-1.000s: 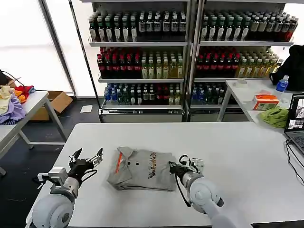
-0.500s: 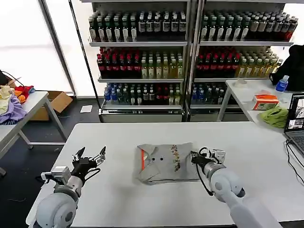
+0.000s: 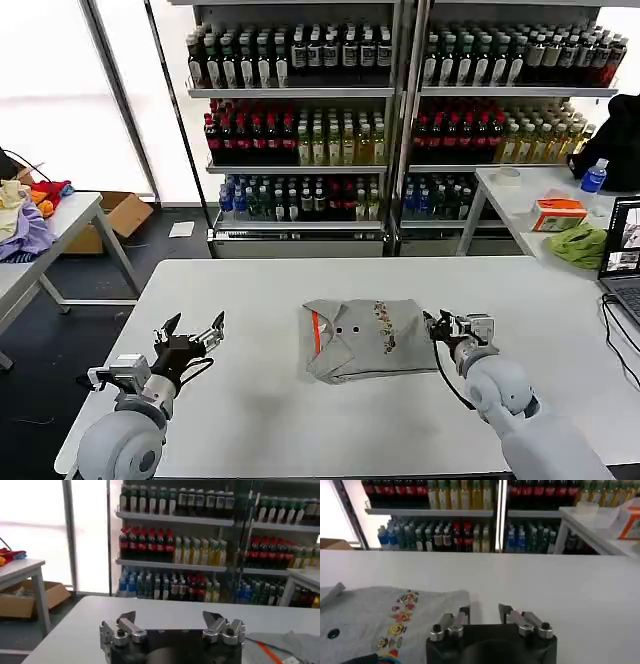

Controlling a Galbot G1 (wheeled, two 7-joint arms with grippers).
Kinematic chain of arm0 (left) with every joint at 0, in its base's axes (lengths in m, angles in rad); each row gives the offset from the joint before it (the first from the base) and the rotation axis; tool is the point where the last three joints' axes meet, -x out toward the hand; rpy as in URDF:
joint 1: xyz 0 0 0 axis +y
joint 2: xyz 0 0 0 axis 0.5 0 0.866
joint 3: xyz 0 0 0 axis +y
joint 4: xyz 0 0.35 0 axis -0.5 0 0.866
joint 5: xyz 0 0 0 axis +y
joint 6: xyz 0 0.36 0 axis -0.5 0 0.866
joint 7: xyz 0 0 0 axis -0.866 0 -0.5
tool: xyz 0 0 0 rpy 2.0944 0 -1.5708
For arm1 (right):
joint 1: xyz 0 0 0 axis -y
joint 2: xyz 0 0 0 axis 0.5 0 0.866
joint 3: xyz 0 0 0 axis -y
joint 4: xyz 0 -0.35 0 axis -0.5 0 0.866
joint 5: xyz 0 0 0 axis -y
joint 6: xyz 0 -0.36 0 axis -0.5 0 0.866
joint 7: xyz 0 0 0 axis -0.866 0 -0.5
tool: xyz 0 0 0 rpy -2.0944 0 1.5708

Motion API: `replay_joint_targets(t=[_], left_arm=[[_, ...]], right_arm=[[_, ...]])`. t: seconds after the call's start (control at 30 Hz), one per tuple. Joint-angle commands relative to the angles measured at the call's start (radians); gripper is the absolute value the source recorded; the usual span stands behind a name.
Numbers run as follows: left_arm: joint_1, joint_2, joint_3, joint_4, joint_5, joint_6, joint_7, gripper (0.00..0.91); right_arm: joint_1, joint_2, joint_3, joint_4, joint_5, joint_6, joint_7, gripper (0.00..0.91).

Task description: Fold and organize the clothes.

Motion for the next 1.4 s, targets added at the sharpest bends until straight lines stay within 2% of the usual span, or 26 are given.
replay_joint_targets(t=[0.03, 0.17, 0.37, 0.7, 0.8, 0.83, 0.9, 1.2, 1.37, 1.4], left_arm=[[-0.001, -0.008, 0.020, -0.005, 0.009, 0.001, 0.001, 0.907], [0.011, -0.010, 0.021, -0.007, 0.016, -0.001, 0.005, 0.907], [0.031, -0.002, 0.003, -0.018, 0.014, -0.002, 0.009, 0.907], [0.033, -0.011, 0.010, -0.010, 0.016, -0.002, 0.010, 0.907], [0.033, -0.009, 0.010, -0.008, 0.016, -0.001, 0.012, 0.907], [0.032, -0.008, 0.010, -0.008, 0.015, 0.000, 0.012, 0.907], [0.031, -0.006, 0.009, -0.008, 0.015, 0.000, 0.012, 0.907], [0.047, -0.020, 0.006, -0.028, 0.021, 0.001, 0.010, 0.907], [0.062, -0.034, 0.004, -0.024, 0.034, -0.006, 0.016, 0.907], [0.059, -0.040, 0.004, -0.018, 0.038, -0.010, 0.016, 0.907]], right_arm=[[-0.118, 0.032, 0.025, 0.143, -0.207, 0.058, -0.096, 0.907], [-0.091, 0.075, -0.012, 0.131, -0.190, 0.048, -0.082, 0.907], [-0.062, 0.106, -0.041, 0.071, -0.089, 0.002, -0.019, 0.907], [-0.057, 0.135, -0.071, 0.011, -0.030, -0.003, 0.036, 0.907], [-0.056, 0.134, -0.069, 0.006, 0.008, -0.004, 0.058, 0.907], [-0.054, 0.133, -0.069, 0.006, 0.052, -0.005, 0.078, 0.907], [-0.054, 0.132, -0.068, 0.003, 0.065, -0.006, 0.086, 0.907], [-0.088, 0.112, -0.034, 0.074, 0.069, -0.006, 0.091, 0.907], [-0.118, 0.099, 0.014, 0.158, 0.036, -0.005, 0.069, 0.907], [-0.122, 0.098, 0.026, 0.177, 0.007, -0.004, 0.054, 0.907]])
